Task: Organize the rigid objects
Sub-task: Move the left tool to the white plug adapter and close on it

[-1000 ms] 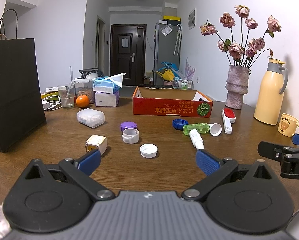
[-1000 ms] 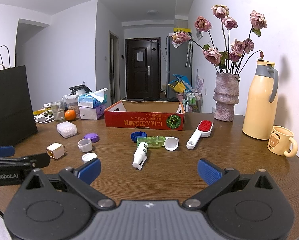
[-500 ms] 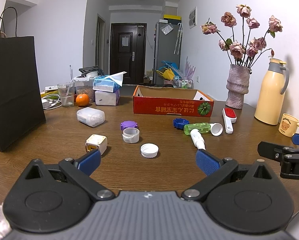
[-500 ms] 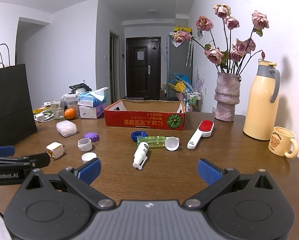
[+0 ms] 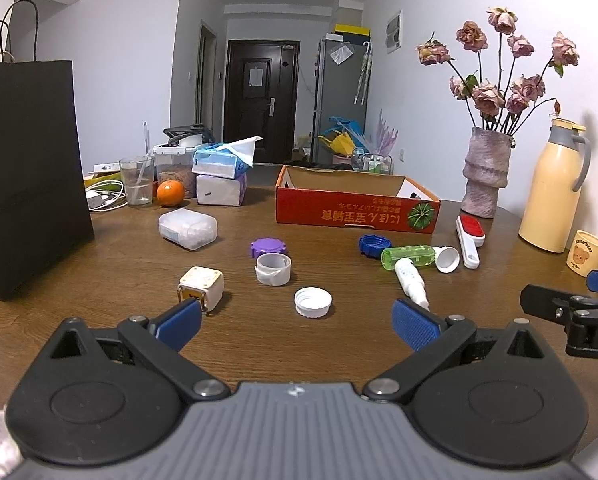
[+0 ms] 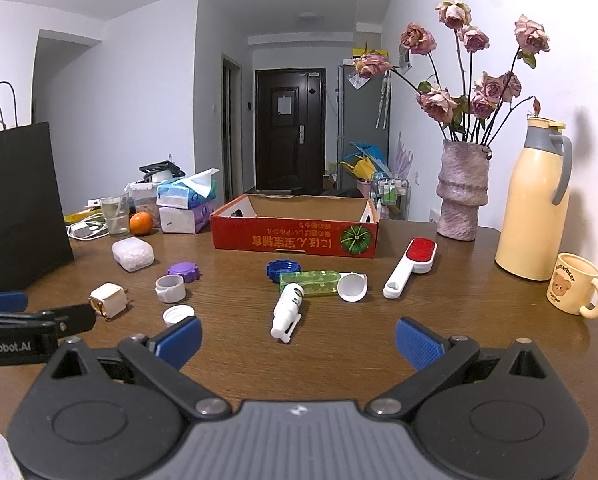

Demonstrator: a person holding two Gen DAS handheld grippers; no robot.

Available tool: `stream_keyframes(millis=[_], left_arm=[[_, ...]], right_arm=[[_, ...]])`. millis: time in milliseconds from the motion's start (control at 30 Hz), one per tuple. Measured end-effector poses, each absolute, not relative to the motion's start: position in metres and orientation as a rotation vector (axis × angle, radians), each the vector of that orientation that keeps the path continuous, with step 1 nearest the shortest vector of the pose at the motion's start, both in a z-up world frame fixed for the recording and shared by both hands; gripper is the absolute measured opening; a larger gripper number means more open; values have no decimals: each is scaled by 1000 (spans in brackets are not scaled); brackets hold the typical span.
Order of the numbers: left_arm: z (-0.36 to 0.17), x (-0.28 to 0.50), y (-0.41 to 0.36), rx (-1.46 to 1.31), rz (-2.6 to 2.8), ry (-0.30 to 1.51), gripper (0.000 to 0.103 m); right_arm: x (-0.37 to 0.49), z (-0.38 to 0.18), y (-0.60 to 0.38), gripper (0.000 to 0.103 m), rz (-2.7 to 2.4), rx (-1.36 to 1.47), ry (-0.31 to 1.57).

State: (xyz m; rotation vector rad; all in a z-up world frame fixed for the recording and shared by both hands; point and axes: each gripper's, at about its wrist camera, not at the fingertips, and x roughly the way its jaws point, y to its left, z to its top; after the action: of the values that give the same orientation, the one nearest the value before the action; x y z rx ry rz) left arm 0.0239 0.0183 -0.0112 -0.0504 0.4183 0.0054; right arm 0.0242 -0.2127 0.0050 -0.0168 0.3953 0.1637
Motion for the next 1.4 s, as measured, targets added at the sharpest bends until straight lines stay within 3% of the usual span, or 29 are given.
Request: stream_keyframes(millis=[1400], left_arm=[[-45,157,99,21,117,561,103]], right_arm=[[160,-36,-161,103,136,-56,551]])
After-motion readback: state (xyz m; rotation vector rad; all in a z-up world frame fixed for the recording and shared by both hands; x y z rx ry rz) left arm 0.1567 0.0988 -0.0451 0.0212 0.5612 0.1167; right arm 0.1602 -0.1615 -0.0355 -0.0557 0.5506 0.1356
